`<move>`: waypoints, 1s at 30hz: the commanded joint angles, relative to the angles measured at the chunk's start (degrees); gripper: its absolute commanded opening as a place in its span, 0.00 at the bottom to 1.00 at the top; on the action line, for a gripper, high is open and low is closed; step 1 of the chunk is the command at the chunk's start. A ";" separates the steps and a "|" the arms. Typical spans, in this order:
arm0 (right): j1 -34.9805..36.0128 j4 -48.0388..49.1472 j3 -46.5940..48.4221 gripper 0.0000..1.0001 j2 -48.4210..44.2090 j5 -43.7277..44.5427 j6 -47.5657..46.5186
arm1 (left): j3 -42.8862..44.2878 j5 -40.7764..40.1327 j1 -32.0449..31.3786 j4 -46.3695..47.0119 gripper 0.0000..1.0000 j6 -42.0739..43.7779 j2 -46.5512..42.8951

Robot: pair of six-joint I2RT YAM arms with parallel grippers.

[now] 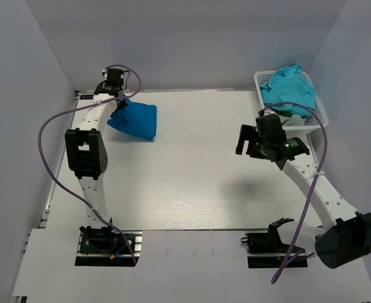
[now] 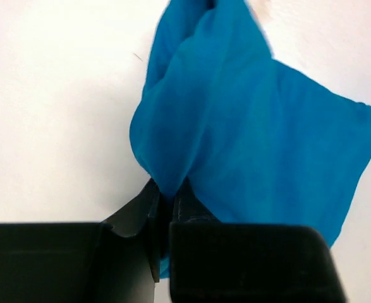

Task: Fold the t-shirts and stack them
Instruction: Put the neatly folded tshirt into the corner of the board with the left arm

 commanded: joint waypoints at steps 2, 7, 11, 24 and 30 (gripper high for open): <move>-0.16 -0.26 11.17 0.90 4.46 -4.97 -2.18 | 8.66 -0.76 6.05 -1.03 0.00 3.49 5.56; -0.16 -2.44 24.54 0.90 12.12 -9.02 -7.18 | 13.25 -0.76 9.92 2.65 0.00 6.93 10.48; -0.42 -7.11 35.00 0.90 18.80 -7.80 -8.51 | 21.05 0.38 12.04 2.66 0.00 9.30 16.02; -0.95 -7.47 40.90 0.90 23.82 -9.64 -8.78 | 25.03 3.99 18.36 6.87 0.00 11.42 21.47; -1.30 -7.73 41.08 0.90 24.79 -10.69 -9.22 | 26.62 6.97 18.37 6.36 0.72 10.89 22.00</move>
